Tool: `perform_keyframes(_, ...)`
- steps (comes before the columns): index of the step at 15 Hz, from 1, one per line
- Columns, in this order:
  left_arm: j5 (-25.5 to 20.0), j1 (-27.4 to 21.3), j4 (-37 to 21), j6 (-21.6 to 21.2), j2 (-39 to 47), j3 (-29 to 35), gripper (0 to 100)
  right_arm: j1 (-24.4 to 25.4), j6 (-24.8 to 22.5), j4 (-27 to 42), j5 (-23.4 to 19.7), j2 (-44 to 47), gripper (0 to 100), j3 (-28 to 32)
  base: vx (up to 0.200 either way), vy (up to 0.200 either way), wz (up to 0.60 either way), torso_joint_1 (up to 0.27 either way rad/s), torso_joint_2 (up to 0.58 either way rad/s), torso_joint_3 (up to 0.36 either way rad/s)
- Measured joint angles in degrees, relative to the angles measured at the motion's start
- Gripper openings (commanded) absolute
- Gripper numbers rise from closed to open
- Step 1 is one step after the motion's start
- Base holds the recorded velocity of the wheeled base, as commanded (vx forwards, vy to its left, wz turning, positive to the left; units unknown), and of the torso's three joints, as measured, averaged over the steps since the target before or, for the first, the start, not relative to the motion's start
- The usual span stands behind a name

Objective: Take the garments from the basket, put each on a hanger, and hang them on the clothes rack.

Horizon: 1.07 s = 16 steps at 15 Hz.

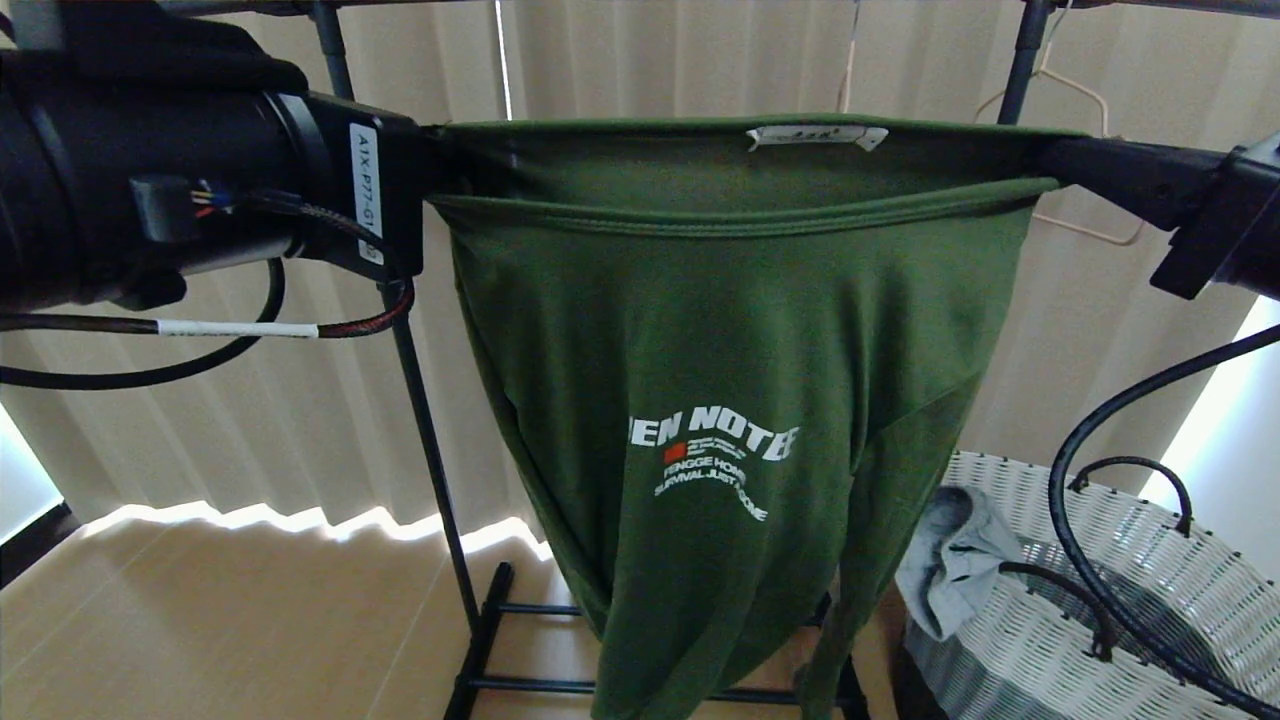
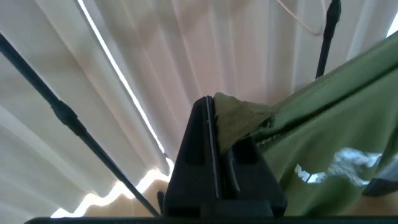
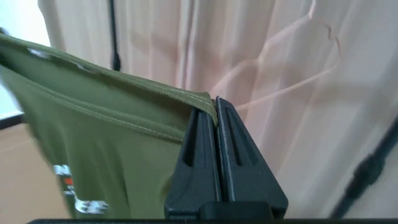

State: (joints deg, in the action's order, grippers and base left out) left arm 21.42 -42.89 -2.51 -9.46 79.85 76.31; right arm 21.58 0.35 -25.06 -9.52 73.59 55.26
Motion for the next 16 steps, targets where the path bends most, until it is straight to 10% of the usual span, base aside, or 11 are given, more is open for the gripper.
perform_keyframes(16,0.59,-0.02,14.52,3.89,5.4,-5.42,0,-0.05,-0.09,7.8,-0.35,-5.74,0,-2.82,0.0,0.0,0.0,0.0,0.0,0.0)
